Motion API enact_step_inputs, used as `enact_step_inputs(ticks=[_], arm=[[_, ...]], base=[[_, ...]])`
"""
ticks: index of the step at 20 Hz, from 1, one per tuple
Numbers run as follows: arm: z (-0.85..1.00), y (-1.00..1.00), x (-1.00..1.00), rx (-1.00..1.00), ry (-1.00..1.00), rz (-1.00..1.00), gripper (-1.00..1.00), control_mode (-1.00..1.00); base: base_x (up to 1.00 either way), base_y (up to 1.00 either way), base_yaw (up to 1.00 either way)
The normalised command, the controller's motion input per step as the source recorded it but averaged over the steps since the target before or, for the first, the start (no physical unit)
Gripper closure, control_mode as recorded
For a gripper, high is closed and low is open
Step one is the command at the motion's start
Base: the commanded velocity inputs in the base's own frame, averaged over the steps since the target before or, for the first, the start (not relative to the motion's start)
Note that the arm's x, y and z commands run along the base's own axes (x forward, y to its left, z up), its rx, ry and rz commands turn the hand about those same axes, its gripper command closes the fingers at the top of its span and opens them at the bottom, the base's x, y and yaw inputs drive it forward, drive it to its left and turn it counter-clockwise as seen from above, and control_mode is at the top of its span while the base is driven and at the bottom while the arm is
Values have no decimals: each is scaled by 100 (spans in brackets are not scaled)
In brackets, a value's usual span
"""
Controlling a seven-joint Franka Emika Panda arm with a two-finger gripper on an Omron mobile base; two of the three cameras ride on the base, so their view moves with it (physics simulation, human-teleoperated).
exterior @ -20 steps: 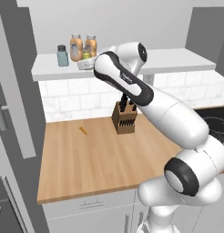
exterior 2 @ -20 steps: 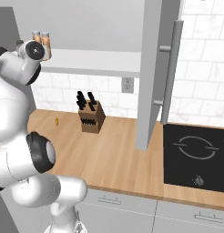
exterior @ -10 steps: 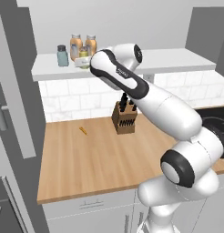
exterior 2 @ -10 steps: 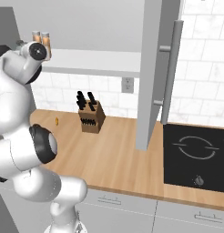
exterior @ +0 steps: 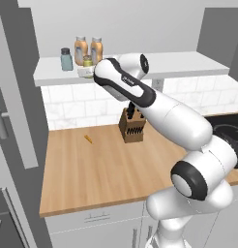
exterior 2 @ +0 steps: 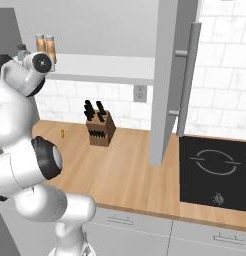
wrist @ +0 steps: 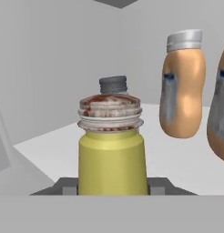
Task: Put the shaker and condiment bottle from the counter next to their counterparts in the cabinet.
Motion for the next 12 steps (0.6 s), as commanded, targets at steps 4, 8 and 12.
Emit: enact_step_inputs(ticks=[4,8,12], arm=[[-13,5,6,0,0,0,100,-100],[-13,7,11,0,0,0,100,-100],[-23,11,17,0,0,0,100,-100]], base=[[0,0,0],[0,0,0],[0,0,0]])
